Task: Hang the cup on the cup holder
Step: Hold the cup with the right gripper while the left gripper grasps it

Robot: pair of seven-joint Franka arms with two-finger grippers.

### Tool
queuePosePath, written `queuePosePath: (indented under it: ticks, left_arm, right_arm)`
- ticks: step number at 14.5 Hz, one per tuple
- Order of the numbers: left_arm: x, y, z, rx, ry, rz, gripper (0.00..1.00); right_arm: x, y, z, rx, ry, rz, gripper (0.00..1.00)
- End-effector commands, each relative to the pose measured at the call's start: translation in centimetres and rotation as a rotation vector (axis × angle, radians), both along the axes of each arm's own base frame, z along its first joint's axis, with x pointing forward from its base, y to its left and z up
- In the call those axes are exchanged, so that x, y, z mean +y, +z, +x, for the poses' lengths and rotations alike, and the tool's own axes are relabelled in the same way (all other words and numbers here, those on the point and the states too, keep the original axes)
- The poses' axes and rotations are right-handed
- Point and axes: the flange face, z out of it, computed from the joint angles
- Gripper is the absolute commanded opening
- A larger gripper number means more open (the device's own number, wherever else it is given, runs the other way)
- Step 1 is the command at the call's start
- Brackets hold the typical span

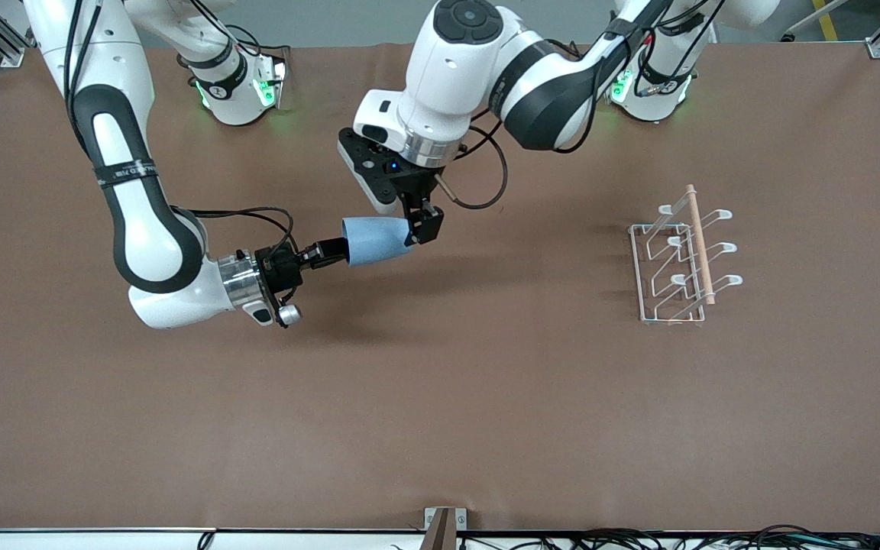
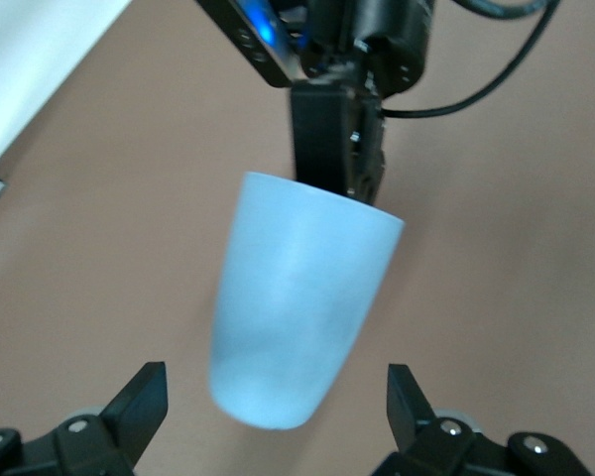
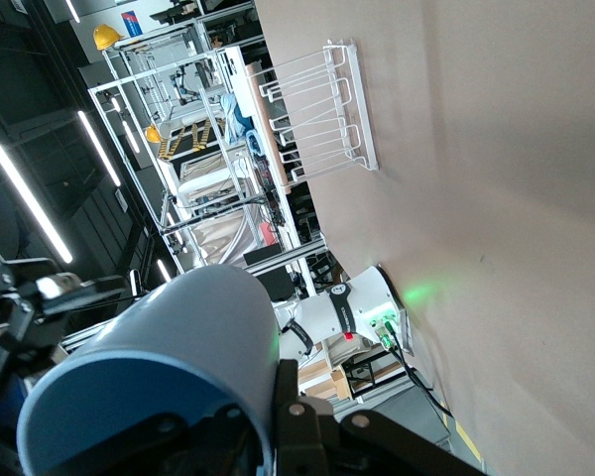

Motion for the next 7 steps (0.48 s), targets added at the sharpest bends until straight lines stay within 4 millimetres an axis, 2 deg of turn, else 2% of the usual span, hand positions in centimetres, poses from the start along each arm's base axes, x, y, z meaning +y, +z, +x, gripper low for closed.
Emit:
queuePosePath:
  ticks: [1, 5, 7]
  left_arm:
    - [-1.3, -1.6, 0.2, -0.024, -0.055, 0.009, 0.98]
    - [-1.8, -2.7, 0.8, -0.060, -0.093, -0.014, 0.97]
    - [-1.9, -3.5, 1.1, -0.079, -0.136, -0.008, 0.94]
  right_arm:
    - [0.1, 0.2, 0.2, 0.001, -0.007, 0.034, 0.03]
    - [0.4, 0.3, 0.1, 0.005, -0.004, 0.033, 0.03]
    - [0.4, 0.3, 0.1, 0.005, -0.004, 0.033, 0.04]
